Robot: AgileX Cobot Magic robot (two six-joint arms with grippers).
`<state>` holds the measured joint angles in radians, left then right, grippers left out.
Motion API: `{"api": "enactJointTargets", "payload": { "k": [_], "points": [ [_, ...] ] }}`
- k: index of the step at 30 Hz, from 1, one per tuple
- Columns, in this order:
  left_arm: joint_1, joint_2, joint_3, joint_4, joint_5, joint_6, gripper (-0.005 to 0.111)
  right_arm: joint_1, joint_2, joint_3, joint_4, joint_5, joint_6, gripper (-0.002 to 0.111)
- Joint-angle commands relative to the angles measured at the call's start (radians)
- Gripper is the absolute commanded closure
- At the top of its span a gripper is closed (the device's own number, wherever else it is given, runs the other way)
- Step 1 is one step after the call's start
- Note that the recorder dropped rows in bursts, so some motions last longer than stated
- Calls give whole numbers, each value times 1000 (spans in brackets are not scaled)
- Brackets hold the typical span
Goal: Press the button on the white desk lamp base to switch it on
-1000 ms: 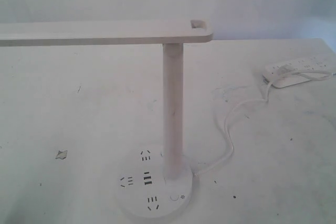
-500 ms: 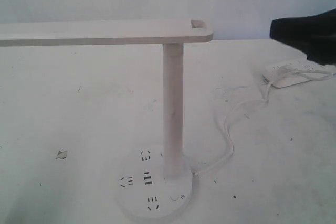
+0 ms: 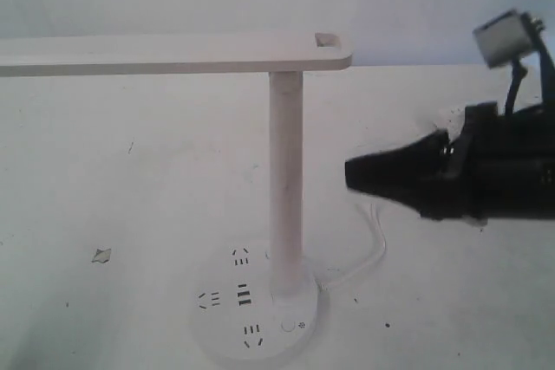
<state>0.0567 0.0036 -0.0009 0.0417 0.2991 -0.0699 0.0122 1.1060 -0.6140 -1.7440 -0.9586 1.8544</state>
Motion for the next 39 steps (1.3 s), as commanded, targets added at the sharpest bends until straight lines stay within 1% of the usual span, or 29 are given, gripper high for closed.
{"api": "enactJointTargets", "payload": {
  "k": [1,3,5,7,9,14,21,26,30,33,36,37,39],
  "points": [
    [-4,-4,1,-4,8,-1,107,38,-4,72,0,-207,7,108],
    [-4,-4,1,-4,8,-1,107,62,-11,110,14,-262,4,108],
    [-4,-4,1,-4,8,-1,107,93,-23,165,114,-262,-42,108],
    [-4,-4,1,-4,8,-1,107,135,-35,227,251,-262,-131,108],
    [-4,-4,1,-4,8,-1,107,178,-39,277,341,-262,-218,108],
    [-4,-4,1,-4,8,-1,107,291,-39,381,475,-262,-357,108],
    [-4,-4,1,-4,8,-1,107,481,-39,438,681,-262,-564,108],
    [-4,-4,1,-4,8,-1,107,668,-33,439,874,-262,-749,108],
    [-4,-4,1,-4,8,-1,107,818,9,439,976,-262,-902,108],
    [-4,-4,1,-4,8,-1,107,954,79,439,1071,-262,-1036,108],
    [-4,-4,1,-4,8,-1,107,1106,169,434,1221,-262,-1202,108],
    [-4,-4,1,-4,8,-1,107,1176,210,428,1292,-262,-1276,108],
    [-4,-4,1,-4,8,-1,107,1259,262,418,1395,-262,-1403,108]
  ]
}}
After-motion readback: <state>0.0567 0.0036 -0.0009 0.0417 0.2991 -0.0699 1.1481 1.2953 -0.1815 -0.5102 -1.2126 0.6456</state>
